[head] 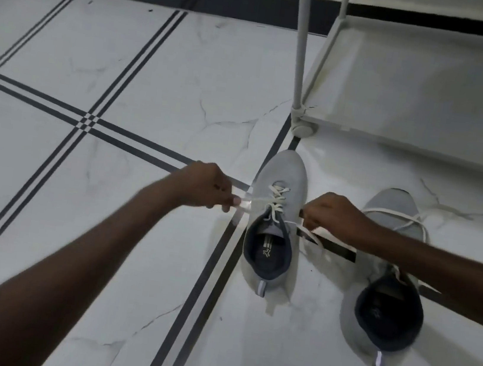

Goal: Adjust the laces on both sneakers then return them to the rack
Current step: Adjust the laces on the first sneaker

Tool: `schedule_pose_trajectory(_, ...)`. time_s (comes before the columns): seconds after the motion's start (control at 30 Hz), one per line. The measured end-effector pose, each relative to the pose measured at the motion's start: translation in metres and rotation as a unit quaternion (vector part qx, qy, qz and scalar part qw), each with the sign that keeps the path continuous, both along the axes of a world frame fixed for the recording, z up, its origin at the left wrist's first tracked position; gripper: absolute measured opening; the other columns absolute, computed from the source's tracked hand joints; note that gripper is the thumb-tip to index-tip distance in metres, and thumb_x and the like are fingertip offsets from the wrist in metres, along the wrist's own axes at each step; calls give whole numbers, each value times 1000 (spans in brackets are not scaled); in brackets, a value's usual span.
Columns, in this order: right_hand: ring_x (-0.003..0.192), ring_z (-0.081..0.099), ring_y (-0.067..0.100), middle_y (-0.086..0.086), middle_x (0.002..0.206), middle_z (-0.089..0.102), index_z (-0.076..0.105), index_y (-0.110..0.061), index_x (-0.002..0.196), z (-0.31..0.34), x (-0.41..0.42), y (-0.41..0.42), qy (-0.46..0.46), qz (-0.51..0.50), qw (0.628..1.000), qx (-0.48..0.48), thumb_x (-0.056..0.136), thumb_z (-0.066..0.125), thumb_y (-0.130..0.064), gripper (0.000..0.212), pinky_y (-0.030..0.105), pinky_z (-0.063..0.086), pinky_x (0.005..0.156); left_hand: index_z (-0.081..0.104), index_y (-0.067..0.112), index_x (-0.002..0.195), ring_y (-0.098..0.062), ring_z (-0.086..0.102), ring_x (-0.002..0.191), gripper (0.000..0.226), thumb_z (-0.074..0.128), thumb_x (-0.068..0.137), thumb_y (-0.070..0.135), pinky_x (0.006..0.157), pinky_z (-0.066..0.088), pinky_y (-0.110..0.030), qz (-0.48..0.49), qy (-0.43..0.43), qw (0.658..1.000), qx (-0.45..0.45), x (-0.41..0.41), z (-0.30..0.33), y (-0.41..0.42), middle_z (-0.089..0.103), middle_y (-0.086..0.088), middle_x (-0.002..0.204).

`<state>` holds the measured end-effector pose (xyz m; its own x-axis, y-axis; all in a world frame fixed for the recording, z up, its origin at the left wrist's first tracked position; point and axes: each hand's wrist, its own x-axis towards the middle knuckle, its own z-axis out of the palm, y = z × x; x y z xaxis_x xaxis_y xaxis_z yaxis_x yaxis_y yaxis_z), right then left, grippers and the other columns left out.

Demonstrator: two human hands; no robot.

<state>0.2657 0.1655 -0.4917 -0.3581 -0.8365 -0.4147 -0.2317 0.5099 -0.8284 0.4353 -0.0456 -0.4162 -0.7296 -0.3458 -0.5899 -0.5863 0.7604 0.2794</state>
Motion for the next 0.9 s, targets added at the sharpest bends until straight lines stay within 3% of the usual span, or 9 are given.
schedule_pose_trajectory(0.1,55,63,38,17,47,52,51,-3,57,5,-7,2,-192,-29,977,86,75,48,-11,20,34,51,58,77,21,98,-11,63,91,33,57,92,46,79,48,-27,-47,-144,988,-28,10,0,-2,74,3,94)
schedule_pose_trajectory(0.17,51,62,37,20,51,55,58,5,78,9,0,2,-185,-11,974,129,81,52,-15,21,39,54,55,73,18,109,-20,65,104,40,60,89,50,90,51,-33,-26,-89,996,-11,14,-20,14,72,-1,109)
schedule_pose_trajectory(0.27,45,55,27,15,62,62,54,-4,86,12,17,-2,-101,32,985,134,93,56,-37,33,27,46,43,69,16,111,-21,68,100,42,67,85,49,88,52,-32,67,67,994,60,11,-51,45,74,-6,105)
schedule_pose_trajectory(0.33,57,58,26,11,73,66,56,-7,87,9,24,-6,-4,55,992,113,93,54,-45,39,28,43,51,70,14,103,-20,70,87,37,71,83,45,78,53,-31,78,101,991,49,5,-58,54,74,-7,92)
schedule_pose_trajectory(0.43,65,58,16,0,67,62,64,-11,73,3,22,-8,131,113,981,85,95,53,-41,39,28,39,59,71,11,85,-15,67,58,21,73,84,32,60,51,-23,80,118,988,57,1,-52,48,71,-3,67)
schedule_pose_trajectory(0.5,53,51,7,-7,54,56,59,-18,58,0,16,-2,163,160,970,82,96,52,-33,42,27,36,56,72,15,76,-13,61,57,16,72,84,29,56,44,-22,61,127,990,11,4,-49,38,64,2,59)
schedule_pose_trajectory(0.57,54,51,12,-3,59,60,48,-22,54,-4,7,9,229,194,950,81,97,52,-31,44,30,34,59,74,17,73,-16,61,62,15,71,84,27,59,44,-25,59,123,990,-28,13,-54,32,58,8,54)
schedule_pose_trajectory(0.7,78,64,30,9,83,71,58,-25,68,0,-3,25,365,197,904,102,95,50,-39,31,33,45,65,68,15,68,-22,57,67,20,66,85,26,62,39,-26,78,76,993,-53,35,-77,29,55,5,59)
schedule_pose_trajectory(0.9,79,65,30,9,84,70,68,-20,87,7,3,27,445,228,861,94,96,45,-46,36,30,37,63,73,18,75,-17,66,69,9,69,83,17,62,42,-23,71,51,996,-29,33,-77,21,61,6,59)
